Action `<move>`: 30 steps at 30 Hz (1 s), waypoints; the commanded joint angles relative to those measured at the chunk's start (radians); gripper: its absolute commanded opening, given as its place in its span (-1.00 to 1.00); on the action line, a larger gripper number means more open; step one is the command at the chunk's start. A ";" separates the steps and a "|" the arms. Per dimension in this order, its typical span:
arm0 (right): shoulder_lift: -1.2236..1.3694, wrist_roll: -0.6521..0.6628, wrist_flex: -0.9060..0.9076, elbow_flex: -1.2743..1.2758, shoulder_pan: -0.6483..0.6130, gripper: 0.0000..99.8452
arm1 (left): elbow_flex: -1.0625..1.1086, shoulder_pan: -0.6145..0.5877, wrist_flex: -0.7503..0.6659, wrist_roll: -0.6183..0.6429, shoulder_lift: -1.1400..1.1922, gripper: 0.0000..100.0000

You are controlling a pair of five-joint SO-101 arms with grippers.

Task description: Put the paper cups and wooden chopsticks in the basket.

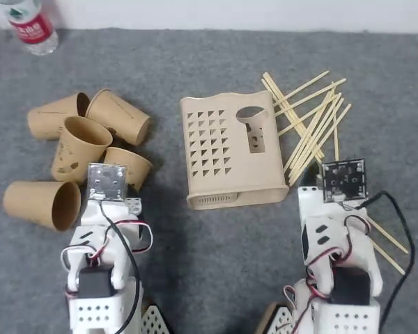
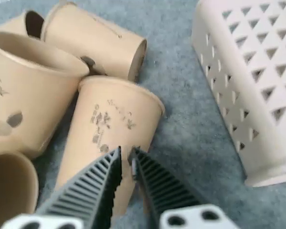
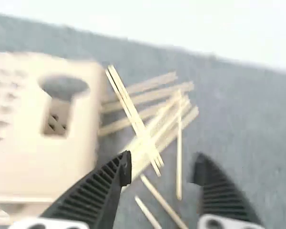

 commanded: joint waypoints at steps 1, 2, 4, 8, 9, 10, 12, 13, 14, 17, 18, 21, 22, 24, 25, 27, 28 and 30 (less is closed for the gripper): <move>0.036 0.035 0.005 -0.095 -0.056 -0.57 | 0.019 0.031 -0.058 -0.008 -0.005 -0.74; 0.064 0.038 0.005 -0.110 -0.064 -0.58 | 0.022 0.031 -0.061 -0.008 -0.005 -0.71; 0.147 0.034 0.005 -0.161 -0.067 -0.58 | 0.024 0.029 -0.058 -0.008 -0.005 -0.70; 0.414 0.008 0.013 -0.353 -0.068 -0.59 | 0.024 0.021 -0.058 -0.008 -0.005 -0.70; 0.495 -0.017 0.030 -0.422 -0.070 -0.59 | 0.024 0.021 -0.057 -0.009 -0.005 -0.70; 0.579 -0.040 0.059 -0.497 -0.070 -0.58 | 0.024 0.021 -0.057 -0.009 -0.005 -0.70; 0.751 -0.061 0.140 -0.667 -0.094 -0.58 | 0.024 0.021 -0.057 -0.009 -0.005 -0.70; 0.840 -0.061 0.197 -0.758 -0.111 -0.58 | 0.024 0.021 -0.057 -0.009 -0.005 -0.70; 0.929 -0.064 0.251 -0.853 -0.131 -0.58 | 0.024 0.021 -0.057 -0.009 -0.005 -0.70; 1.191 -0.066 0.406 -1.143 -0.188 -0.58 | 0.025 0.021 -0.057 -0.009 -0.005 -0.70; 1.279 -0.066 0.455 -1.243 -0.199 -0.58 | 0.028 0.021 -0.058 -0.009 -0.005 -0.70; 1.535 -0.068 0.575 -1.521 -0.208 -0.58 | 0.036 0.026 -0.063 -0.009 -0.005 -0.70; 1.618 -0.068 0.615 -1.613 -0.208 -0.58 | 0.036 0.028 -0.063 -0.009 -0.005 -0.70; 1.774 -0.068 0.687 -1.791 -0.208 -0.58 | 0.038 0.029 -0.063 -0.009 -0.005 -0.70; 1.845 -0.068 0.717 -1.870 -0.208 -0.58 | 0.038 0.029 -0.063 -0.009 -0.005 -0.70; 1.985 -0.068 0.773 -2.036 -0.208 -0.58 | 0.038 0.029 -0.063 -0.009 -0.005 -0.70; 2.049 -0.068 0.794 -2.114 -0.206 -0.58 | 0.038 0.029 -0.063 -0.009 -0.005 -0.70; 2.167 -0.068 0.831 -2.263 -0.206 -0.58 | 0.038 0.029 -0.063 -0.009 -0.005 -0.70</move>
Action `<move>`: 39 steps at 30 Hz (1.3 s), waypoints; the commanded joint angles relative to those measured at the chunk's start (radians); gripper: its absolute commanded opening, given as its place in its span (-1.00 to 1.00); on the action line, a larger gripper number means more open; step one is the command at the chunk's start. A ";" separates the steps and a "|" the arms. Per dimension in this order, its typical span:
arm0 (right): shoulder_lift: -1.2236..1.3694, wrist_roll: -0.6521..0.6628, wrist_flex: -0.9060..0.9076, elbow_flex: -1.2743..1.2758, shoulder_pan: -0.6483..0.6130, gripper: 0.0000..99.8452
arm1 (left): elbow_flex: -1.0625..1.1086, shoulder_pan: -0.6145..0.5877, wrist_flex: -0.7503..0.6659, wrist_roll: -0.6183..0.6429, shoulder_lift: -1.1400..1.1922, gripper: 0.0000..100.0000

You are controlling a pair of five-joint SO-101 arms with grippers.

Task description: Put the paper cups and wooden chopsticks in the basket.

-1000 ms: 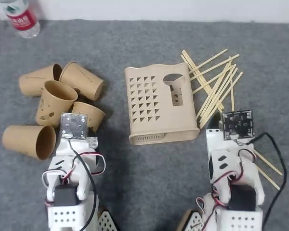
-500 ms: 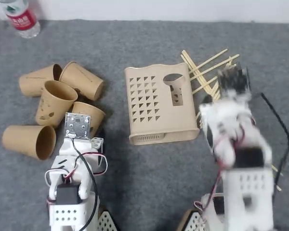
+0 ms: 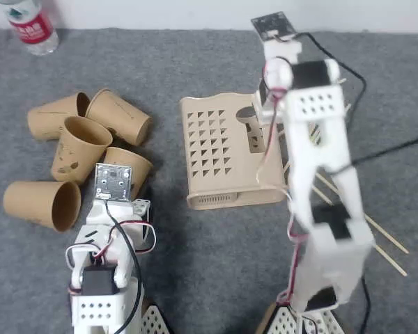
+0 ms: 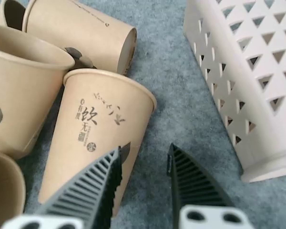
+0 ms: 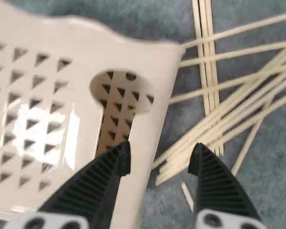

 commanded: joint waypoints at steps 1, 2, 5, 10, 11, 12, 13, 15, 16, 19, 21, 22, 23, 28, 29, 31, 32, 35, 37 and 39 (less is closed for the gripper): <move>0.188 -0.012 0.071 -0.344 -0.005 -0.58 | -0.005 0.006 -0.023 -0.009 -0.006 -0.70; 0.237 -0.012 0.085 -0.413 -0.008 -0.58 | -0.005 0.008 -0.023 -0.009 -0.006 -0.70; 0.355 -0.012 0.102 -0.557 -0.016 -0.58 | -0.005 0.008 -0.023 -0.009 -0.006 -0.70; 0.463 -0.006 0.101 -0.578 -0.019 -0.58 | -0.005 0.008 -0.026 -0.009 -0.006 -0.70; 0.478 -0.006 0.099 -0.578 -0.019 -0.58 | -0.004 0.008 -0.040 -0.009 -0.006 -0.70; 0.493 -0.005 0.097 -0.583 -0.021 -0.58 | 0.002 0.008 -0.058 -0.009 -0.006 -0.70; 0.503 -0.005 0.094 -0.585 -0.021 -0.58 | 0.008 0.008 -0.069 -0.009 -0.003 -0.70; 0.516 -0.005 0.093 -0.586 -0.021 -0.58 | 0.007 0.008 -0.069 -0.009 -0.003 -0.70; 0.524 -0.005 0.093 -0.586 -0.018 -0.58 | 0.007 0.008 -0.064 -0.009 -0.003 -0.70; 0.533 -0.005 0.084 -0.580 -0.012 -0.58 | 0.007 0.008 -0.063 -0.009 -0.005 -0.70; 0.533 -0.003 0.064 -0.582 -0.012 -0.58 | 0.007 0.008 -0.063 -0.009 -0.005 -0.70; 0.533 -0.003 0.053 -0.585 -0.012 -0.58 | 0.007 0.008 -0.063 -0.009 -0.005 -0.70; 0.532 -0.003 0.036 -0.586 -0.012 -0.58 | 0.007 0.008 -0.061 -0.009 -0.005 -0.70; 0.536 -0.003 -0.030 -0.577 -0.010 -0.59 | 0.007 0.008 -0.060 -0.009 -0.005 -0.70; 0.541 -0.003 -0.036 -0.577 -0.010 -0.59 | 0.007 0.008 -0.060 -0.009 -0.005 -0.70; 0.559 -0.002 -0.042 -0.585 -0.012 -0.60 | 0.007 0.008 -0.060 -0.009 -0.005 -0.70; 0.570 0.003 -0.047 -0.585 -0.012 -0.64 | 0.007 0.008 -0.060 -0.009 -0.005 -0.70; 0.608 0.086 -0.058 -0.580 -0.012 -0.90 | 0.007 0.008 -0.060 -0.009 -0.005 -0.70; 0.634 0.147 -0.054 -0.585 -0.012 -0.99 | 0.007 0.008 -0.061 -0.009 -0.005 -0.70; 0.647 0.173 -0.047 -0.586 -0.012 -0.95 | 0.007 0.011 -0.063 -0.009 -0.005 -0.70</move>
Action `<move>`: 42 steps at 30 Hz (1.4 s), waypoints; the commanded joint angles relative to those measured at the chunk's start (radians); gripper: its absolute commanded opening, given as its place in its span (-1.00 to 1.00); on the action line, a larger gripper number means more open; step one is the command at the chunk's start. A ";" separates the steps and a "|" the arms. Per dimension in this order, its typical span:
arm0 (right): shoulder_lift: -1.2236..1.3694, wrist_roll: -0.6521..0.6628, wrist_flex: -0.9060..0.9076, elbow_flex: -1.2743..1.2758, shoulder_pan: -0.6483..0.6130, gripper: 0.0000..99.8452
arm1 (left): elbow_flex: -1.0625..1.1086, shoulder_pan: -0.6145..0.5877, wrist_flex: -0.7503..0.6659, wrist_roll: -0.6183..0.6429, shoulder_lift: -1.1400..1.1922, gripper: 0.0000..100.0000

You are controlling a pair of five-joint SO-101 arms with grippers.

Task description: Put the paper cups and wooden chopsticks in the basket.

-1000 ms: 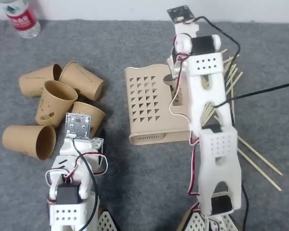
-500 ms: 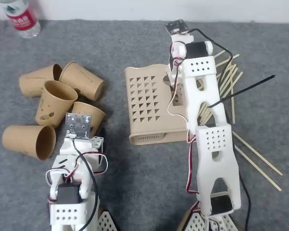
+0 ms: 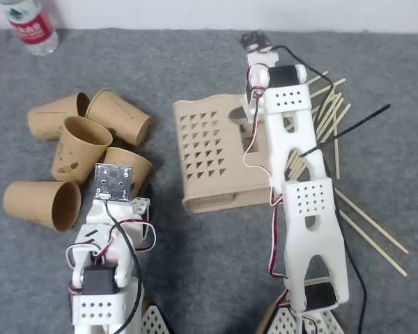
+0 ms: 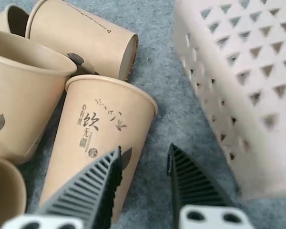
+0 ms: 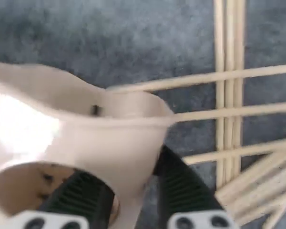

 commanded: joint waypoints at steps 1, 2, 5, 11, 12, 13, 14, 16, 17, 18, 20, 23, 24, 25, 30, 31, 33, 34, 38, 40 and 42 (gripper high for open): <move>-0.010 0.052 0.002 -0.038 -0.005 -0.97 | -0.008 0.021 -0.021 -0.009 -0.005 -0.70; -0.015 0.052 0.002 -0.038 -0.005 -0.99 | -0.008 0.034 -0.020 -0.009 -0.005 -0.70; -0.062 0.052 0.002 -0.040 -0.012 -0.99 | -0.008 0.044 -0.020 -0.009 -0.005 -0.70; -0.255 0.049 0.012 -0.038 -0.015 -0.99 | -0.008 0.043 -0.020 -0.009 -0.005 -0.70; -0.291 0.049 0.025 -0.038 -0.015 -0.99 | -0.008 0.044 -0.020 -0.009 -0.005 -0.70; -0.328 0.049 0.036 -0.038 -0.016 -0.99 | -0.008 0.044 -0.020 -0.009 -0.005 -0.70; -0.361 0.049 0.053 -0.038 -0.027 -0.99 | -0.008 0.044 -0.020 -0.009 -0.005 -0.70; -0.432 0.048 0.088 -0.038 -0.047 -0.99 | -0.008 0.044 -0.020 -0.009 -0.005 -0.70; -0.470 0.032 0.107 -0.038 -0.064 -0.99 | -0.008 0.044 -0.020 -0.009 -0.005 -0.70; -0.509 0.008 0.120 -0.038 -0.081 -0.99 | -0.008 0.044 -0.020 -0.009 -0.005 -0.70; -0.596 -0.046 0.137 -0.040 -0.110 -0.99 | -0.008 0.044 -0.020 -0.009 -0.005 -0.70; -0.736 -0.092 0.137 -0.040 -0.153 -0.99 | -0.010 0.038 -0.018 -0.011 -0.005 -0.70; -0.783 -0.097 0.137 -0.040 -0.163 -0.99 | -0.010 0.038 -0.018 -0.011 -0.005 -0.70; -0.829 -0.098 0.137 -0.038 -0.174 -0.99 | -0.010 0.038 -0.018 -0.011 -0.005 -0.70; -1.038 -0.132 0.150 -0.031 -0.173 -0.99 | -0.008 0.038 -0.018 -0.011 -0.005 -0.70; -1.078 -0.163 0.153 -0.029 -0.170 -0.99 | -0.008 0.038 -0.018 -0.011 -0.005 -0.70; -1.156 -0.212 0.154 -0.028 -0.156 -0.99 | -0.008 0.038 -0.018 -0.011 -0.003 -0.70; -1.198 -0.224 0.153 -0.028 -0.154 -0.99 | -0.008 0.038 -0.018 -0.011 -0.003 -0.70; -1.357 -0.238 0.153 0.066 -0.157 -0.99 | -0.008 0.038 -0.018 -0.011 -0.003 -0.70; -1.446 -0.265 0.153 0.187 -0.157 -0.98 | -0.008 0.038 -0.018 -0.011 -0.003 -0.70; -1.541 -0.293 0.153 0.348 -0.160 -0.98 | -0.008 0.038 -0.018 -0.011 -0.003 -0.70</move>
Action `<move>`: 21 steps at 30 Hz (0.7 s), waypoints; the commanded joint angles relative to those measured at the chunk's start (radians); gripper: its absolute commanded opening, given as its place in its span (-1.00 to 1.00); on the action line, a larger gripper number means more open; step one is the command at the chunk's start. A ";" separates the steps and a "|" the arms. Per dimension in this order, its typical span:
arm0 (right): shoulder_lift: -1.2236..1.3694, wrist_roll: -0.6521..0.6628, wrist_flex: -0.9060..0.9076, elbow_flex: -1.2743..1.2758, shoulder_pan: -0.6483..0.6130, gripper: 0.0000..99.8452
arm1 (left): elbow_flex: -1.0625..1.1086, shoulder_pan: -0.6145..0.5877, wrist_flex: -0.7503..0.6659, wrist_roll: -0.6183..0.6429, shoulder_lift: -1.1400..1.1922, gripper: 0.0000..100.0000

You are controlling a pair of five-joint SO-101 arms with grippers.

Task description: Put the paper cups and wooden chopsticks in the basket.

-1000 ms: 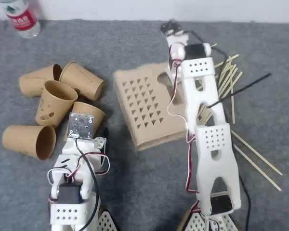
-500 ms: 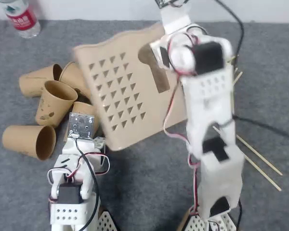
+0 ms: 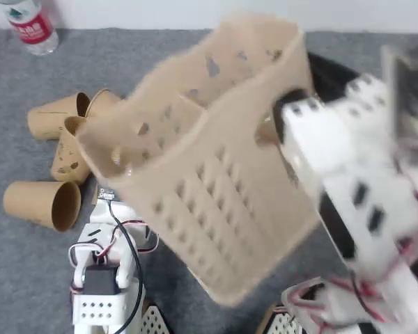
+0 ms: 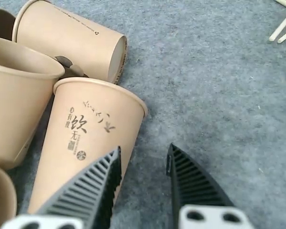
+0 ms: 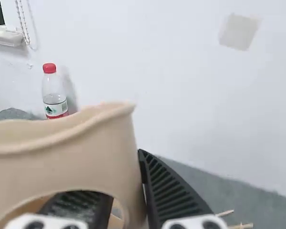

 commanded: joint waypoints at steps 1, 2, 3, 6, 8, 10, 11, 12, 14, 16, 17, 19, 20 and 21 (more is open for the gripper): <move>-0.179 -0.058 0.033 0.276 0.005 -0.98 | -0.008 0.002 -0.018 -0.011 -0.003 -0.70; -0.231 -0.077 0.030 0.361 0.004 -0.98 | -0.008 0.002 -0.018 -0.011 -0.003 -0.70; -0.283 -0.091 0.024 0.443 -0.007 -0.98 | -0.008 0.002 -0.018 -0.011 -0.003 -0.70; -0.430 -0.100 -0.027 0.681 -0.030 -0.98 | -0.008 0.002 -0.018 -0.011 -0.003 -0.70; -0.541 -0.100 -0.122 0.867 -0.028 -0.98 | -0.008 0.002 -0.018 -0.011 -0.003 -0.70; -0.664 -0.103 -0.278 1.094 -0.027 -0.99 | -0.008 0.002 -0.018 -0.011 -0.003 -0.70; -0.728 -0.103 -0.369 1.218 -0.027 -0.99 | -0.008 0.002 -0.018 -0.011 -0.003 -0.70; -0.794 -0.103 -0.461 1.343 -0.027 -0.99 | -0.008 0.002 -0.018 -0.011 -0.003 -0.70; -0.924 -0.097 -0.664 1.596 -0.021 -0.98 | -0.008 0.002 -0.018 -0.011 -0.003 -0.70; -1.033 -0.097 -0.869 1.821 0.028 -0.98 | -0.008 0.002 -0.018 -0.011 -0.003 -0.70; -1.076 -0.095 -0.983 1.924 0.059 -0.98 | -0.008 0.002 -0.018 -0.011 -0.003 -0.70; -1.125 -0.095 -1.204 2.097 0.117 -0.98 | -0.008 0.003 -0.018 -0.011 -0.003 -0.70; -1.132 -0.091 -1.307 2.167 0.140 -0.98 | -0.008 0.003 -0.018 -0.011 -0.003 -0.70; -1.130 -0.074 -1.406 2.229 0.157 -0.98 | -0.008 0.003 -0.018 -0.011 -0.003 -0.70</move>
